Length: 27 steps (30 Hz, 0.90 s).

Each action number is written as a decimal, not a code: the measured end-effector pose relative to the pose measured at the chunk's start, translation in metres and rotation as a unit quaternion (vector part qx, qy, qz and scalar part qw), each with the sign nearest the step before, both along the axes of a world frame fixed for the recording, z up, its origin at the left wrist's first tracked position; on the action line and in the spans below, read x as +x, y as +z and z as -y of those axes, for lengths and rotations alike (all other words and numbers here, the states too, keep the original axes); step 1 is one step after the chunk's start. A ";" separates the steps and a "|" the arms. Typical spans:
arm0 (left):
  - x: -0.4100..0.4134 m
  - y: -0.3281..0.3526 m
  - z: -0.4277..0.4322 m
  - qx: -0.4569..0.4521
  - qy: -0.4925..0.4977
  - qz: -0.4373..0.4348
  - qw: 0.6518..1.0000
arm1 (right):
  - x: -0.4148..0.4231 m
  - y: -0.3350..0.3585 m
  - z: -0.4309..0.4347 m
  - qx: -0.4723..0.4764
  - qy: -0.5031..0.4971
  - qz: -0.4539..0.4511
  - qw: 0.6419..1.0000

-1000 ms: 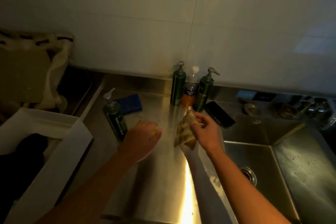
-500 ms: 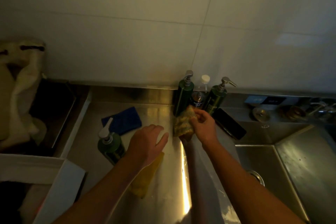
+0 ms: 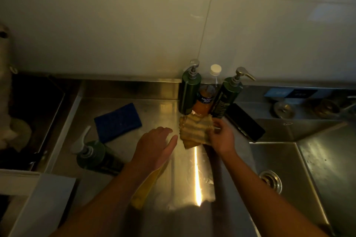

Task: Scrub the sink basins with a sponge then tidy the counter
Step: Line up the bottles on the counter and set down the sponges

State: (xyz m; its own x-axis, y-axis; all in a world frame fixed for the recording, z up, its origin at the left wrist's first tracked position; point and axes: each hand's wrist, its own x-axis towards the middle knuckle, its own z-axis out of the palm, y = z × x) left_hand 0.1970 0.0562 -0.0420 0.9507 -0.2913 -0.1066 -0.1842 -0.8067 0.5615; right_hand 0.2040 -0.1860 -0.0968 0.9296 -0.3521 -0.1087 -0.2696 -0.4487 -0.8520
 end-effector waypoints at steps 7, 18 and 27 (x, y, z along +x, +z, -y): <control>-0.015 0.010 0.000 0.005 0.017 0.016 1.000 | -0.012 0.015 0.005 -0.002 0.016 -0.019 1.000; -0.089 0.049 -0.033 -0.004 0.106 0.022 0.994 | -0.047 0.068 -0.030 -0.004 0.138 0.012 0.990; -0.160 0.062 -0.100 0.033 0.209 0.050 0.976 | -0.066 0.076 -0.131 0.018 0.271 0.017 0.962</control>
